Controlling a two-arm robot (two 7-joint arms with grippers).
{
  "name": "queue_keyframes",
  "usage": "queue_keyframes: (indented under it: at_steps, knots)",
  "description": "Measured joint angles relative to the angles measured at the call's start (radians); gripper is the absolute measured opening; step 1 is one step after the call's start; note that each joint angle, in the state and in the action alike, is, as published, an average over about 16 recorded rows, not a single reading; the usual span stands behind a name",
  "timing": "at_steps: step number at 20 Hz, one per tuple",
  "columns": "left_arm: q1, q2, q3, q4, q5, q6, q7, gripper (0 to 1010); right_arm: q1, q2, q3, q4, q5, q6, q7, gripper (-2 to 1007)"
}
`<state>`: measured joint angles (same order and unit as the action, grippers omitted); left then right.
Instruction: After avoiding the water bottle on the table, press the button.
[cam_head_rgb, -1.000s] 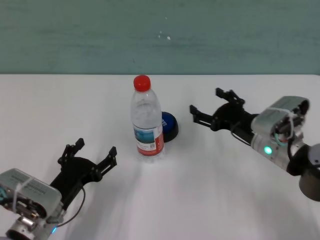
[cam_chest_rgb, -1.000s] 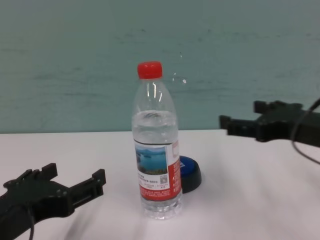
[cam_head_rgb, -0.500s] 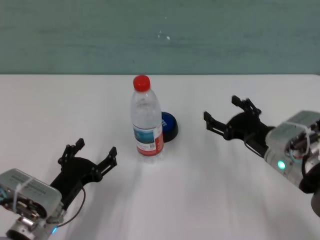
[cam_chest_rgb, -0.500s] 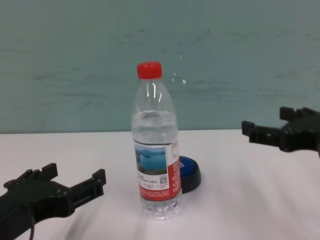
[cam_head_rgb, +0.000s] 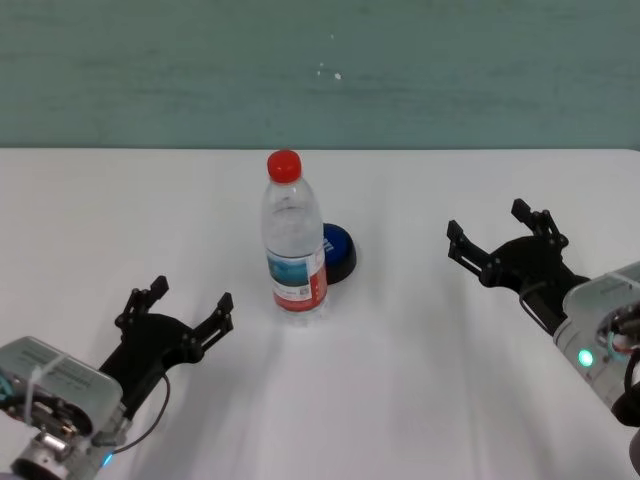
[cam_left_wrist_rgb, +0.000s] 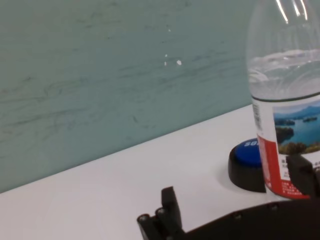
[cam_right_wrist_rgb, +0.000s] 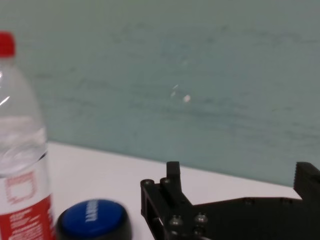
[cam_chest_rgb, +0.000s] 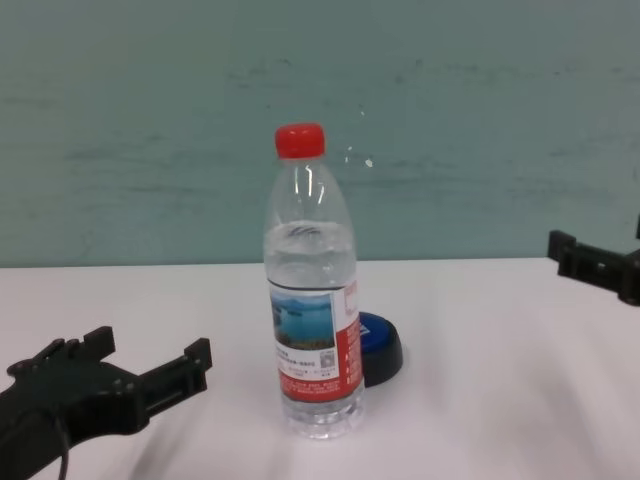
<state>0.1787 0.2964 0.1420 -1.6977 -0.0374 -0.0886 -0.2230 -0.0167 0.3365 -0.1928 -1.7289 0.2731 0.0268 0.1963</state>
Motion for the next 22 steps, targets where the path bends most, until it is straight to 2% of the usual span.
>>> queue_keyframes:
  at_steps: [4,7,16,22]
  knots:
    - [0.0,0.0,0.0,0.0,0.0,0.0,0.0,1000,-0.035,-0.026,0.02,-0.017,-0.01,-0.015,-0.022,1004]
    - [0.0,0.0,0.0,0.0,0.0,0.0,0.0,1000,-0.051,-0.042,0.026,-0.022,-0.018,-0.019,-0.028,1004]
    - [0.0,0.0,0.0,0.0,0.0,0.0,0.0,1000,-0.061,-0.068,0.016,0.002,-0.037,-0.012,0.0,1004]
    - [0.0,0.0,0.0,0.0,0.0,0.0,0.0,1000,-0.061,-0.084,0.017,0.034,-0.032,-0.026,0.016,1004]
